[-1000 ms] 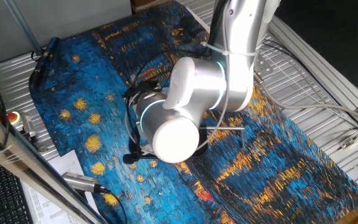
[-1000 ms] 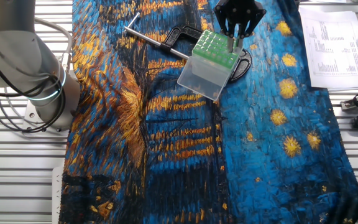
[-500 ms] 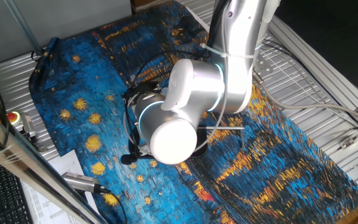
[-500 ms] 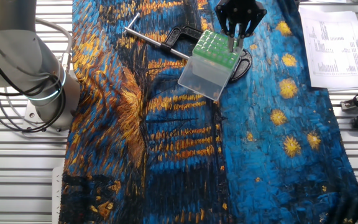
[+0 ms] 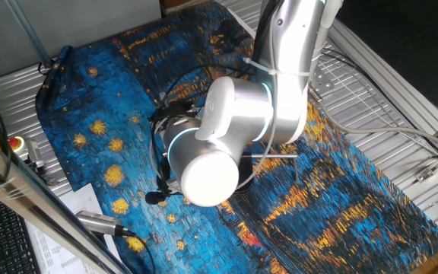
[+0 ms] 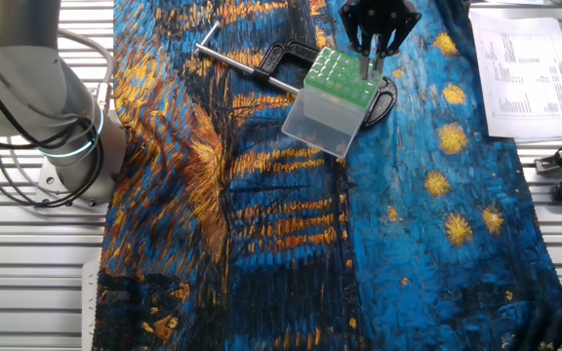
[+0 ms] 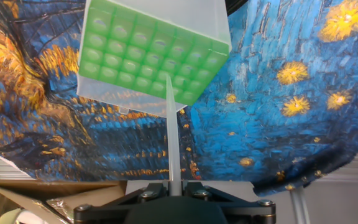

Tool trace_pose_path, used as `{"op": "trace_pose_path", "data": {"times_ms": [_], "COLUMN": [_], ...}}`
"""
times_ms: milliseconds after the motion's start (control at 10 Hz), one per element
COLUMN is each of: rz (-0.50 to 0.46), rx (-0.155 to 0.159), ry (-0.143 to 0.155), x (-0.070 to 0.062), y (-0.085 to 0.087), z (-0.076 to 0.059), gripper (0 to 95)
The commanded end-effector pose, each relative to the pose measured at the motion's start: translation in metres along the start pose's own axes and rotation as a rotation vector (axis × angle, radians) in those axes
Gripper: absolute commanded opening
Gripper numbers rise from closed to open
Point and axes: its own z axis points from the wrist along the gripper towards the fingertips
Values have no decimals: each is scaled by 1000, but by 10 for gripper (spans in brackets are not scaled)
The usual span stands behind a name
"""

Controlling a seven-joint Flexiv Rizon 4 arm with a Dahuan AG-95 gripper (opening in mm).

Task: Insert a large pipette tip into the holder for large pipette tips

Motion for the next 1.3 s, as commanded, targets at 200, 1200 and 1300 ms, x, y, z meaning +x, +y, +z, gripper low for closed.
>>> {"op": "trace_pose_path", "data": {"times_ms": [200, 1200, 1300], "rz": [-7, -17, -16], "rx": [53, 52, 52], "ry": [48, 75, 78], "x": [1, 1, 1], "y": [0, 0, 0], "z": [2, 2, 2], "gripper": [0, 0, 0]}}
